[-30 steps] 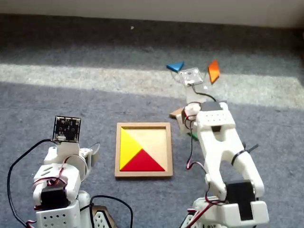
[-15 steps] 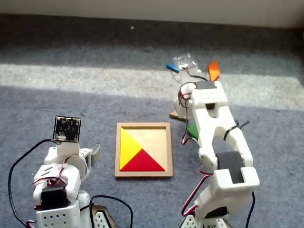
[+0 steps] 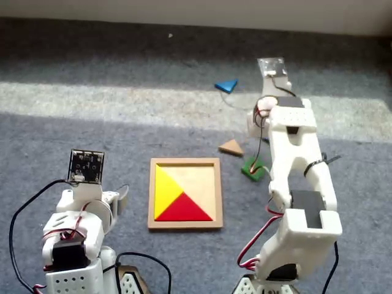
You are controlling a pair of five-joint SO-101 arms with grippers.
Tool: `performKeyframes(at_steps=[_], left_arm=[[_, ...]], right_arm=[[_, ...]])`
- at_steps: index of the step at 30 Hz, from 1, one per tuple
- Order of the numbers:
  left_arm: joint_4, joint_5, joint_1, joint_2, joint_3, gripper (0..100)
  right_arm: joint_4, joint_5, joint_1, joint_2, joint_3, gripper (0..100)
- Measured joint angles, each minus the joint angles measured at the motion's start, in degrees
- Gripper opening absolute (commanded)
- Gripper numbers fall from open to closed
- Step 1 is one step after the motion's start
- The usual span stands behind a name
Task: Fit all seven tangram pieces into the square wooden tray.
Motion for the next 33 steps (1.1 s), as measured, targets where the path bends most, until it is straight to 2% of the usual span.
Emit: performKeyframes(at_steps=[7, 19, 24, 33], left_arm=[[0.0, 0.0, 0.0, 0.0, 0.0, 29], [0.0, 0.0, 0.0, 0.0, 0.0, 29], [0.0, 0.0, 0.0, 0.0, 0.0, 29], [0.0, 0.0, 0.0, 0.0, 0.0, 29]], right_arm=[[-4.3, -4.5, 1.8, 0.0, -4.7, 20.6], [-16.2, -4.7, 1.7, 1.6, -6.3, 22.4], [-16.3, -3.1, 1.7, 11.6, -13.1, 32.0], [-11.3, -2.5, 1.8, 33.6, -37.7, 32.4]])
